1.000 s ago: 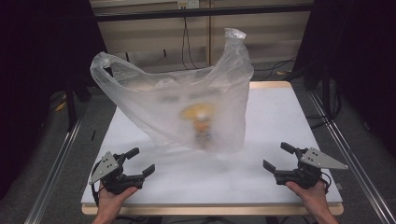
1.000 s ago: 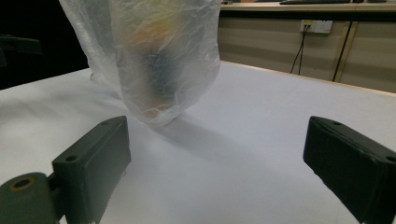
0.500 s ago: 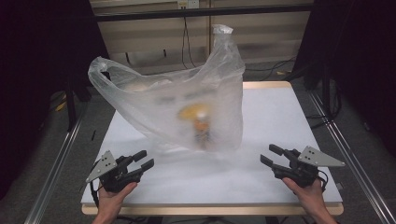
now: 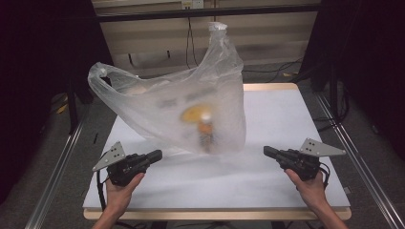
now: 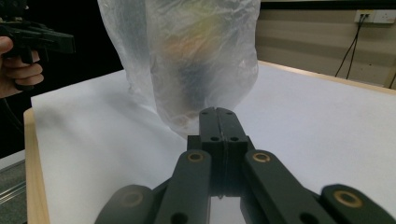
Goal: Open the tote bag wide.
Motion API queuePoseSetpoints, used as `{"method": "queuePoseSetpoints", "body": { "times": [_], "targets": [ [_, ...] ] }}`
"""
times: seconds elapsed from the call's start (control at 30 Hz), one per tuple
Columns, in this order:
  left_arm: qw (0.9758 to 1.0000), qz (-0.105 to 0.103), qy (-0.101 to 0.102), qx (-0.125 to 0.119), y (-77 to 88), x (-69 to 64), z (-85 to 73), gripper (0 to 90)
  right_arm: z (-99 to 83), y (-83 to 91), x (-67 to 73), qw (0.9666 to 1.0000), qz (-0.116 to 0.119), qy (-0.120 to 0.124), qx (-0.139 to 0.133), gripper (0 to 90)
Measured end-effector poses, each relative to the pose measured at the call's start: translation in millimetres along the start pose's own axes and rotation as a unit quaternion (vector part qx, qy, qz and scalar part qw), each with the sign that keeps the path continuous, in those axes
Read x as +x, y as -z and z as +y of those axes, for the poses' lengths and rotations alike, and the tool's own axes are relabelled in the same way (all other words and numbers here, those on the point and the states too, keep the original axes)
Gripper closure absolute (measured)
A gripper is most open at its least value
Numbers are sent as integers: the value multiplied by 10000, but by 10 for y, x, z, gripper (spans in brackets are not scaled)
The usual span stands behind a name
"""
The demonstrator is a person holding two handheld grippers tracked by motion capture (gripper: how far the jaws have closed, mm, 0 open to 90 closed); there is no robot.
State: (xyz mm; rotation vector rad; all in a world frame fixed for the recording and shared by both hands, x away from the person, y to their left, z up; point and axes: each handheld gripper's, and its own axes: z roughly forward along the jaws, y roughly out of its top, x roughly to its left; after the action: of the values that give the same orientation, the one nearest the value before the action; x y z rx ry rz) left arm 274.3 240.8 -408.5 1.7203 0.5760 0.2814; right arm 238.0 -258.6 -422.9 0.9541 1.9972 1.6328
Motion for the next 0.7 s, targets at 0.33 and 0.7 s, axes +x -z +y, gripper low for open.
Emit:
{"method": "queuePoseSetpoints", "body": {
  "times": [0.33, 0.7],
  "targets": [
    [9993, -69, -116, -350, -28, 43, 348, 900, 347, -205, -19, 9997, 216, 138, -59, 900],
    [9982, -168, -211, -531, -171, 212, 667, 900, 663, -370, -2, 9986, 433, 290, -87, 900]
  ]
}}
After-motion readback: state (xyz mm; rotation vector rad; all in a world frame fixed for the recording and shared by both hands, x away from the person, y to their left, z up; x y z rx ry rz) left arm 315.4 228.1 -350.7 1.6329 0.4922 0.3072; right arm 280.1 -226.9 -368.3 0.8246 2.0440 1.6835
